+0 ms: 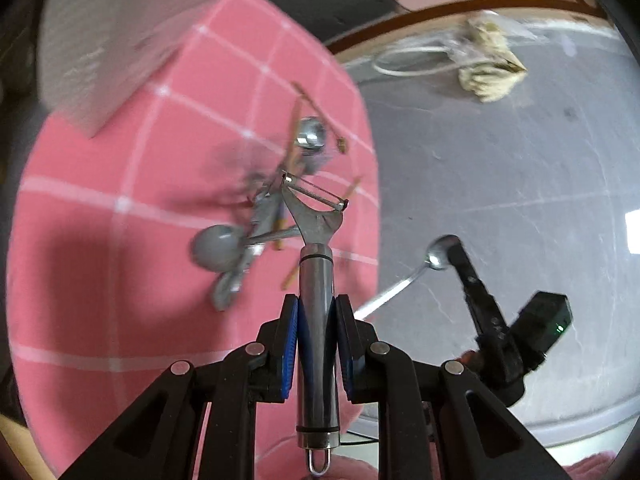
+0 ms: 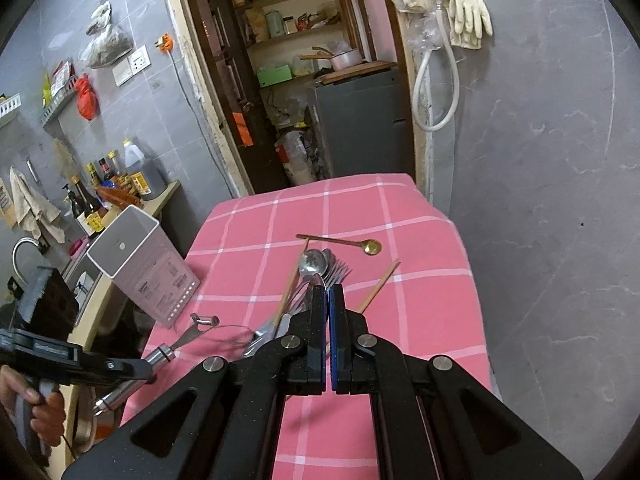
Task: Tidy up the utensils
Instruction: 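Lift the peeler with the left tool while the right tool lifts the spoon toward the basket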
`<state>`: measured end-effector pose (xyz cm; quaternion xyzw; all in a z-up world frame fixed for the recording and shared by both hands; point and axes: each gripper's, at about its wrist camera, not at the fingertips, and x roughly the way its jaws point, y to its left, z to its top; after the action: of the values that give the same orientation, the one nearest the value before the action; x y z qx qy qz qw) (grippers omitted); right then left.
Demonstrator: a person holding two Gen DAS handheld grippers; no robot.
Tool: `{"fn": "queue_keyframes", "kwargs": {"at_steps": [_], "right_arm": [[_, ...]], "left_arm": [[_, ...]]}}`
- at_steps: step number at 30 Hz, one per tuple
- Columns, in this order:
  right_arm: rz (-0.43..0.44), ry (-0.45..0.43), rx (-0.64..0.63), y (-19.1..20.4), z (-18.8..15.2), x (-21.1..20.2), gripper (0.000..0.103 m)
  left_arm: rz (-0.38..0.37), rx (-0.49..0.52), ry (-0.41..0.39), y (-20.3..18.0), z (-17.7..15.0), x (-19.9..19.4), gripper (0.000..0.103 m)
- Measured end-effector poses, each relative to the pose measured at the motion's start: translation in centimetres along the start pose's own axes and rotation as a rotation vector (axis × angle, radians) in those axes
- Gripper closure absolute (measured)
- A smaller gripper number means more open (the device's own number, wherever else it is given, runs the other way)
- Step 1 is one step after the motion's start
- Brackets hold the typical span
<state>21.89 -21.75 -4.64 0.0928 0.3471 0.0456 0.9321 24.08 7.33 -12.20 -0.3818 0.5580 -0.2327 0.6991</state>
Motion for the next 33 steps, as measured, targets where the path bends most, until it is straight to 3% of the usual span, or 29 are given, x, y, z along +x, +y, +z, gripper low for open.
{"fn": "queue_keyframes", "kwargs": {"at_steps": [5, 10, 17, 25, 33], "right_arm": [[0.03, 0.017, -0.006, 0.8, -0.5, 0.8, 0.101], [0.057, 0.004, -0.019, 1.7, -0.4, 1.0, 0.101], [0.103, -0.059, -0.064, 3.8, 1.6, 0.2, 0.101], [0.165, -0.164, -0.102, 7.1, 5.0, -0.2, 0.101], [0.215, -0.292, -0.153, 12.6, 9.2, 0.9, 0.101]], "left_arm": [[0.051, -0.024, -0.013, 2.0, -0.3, -0.5, 0.086], [0.025, 0.067, -0.08, 0.4, -0.9, -1.5, 0.086], [-0.026, 0.204, -0.249, -2.8, -0.4, -4.0, 0.086], [0.061, 0.349, -0.436, -5.6, 1.3, -7.8, 0.086], [0.098, 0.426, -0.72, -5.7, 4.4, -12.2, 0.086]]}}
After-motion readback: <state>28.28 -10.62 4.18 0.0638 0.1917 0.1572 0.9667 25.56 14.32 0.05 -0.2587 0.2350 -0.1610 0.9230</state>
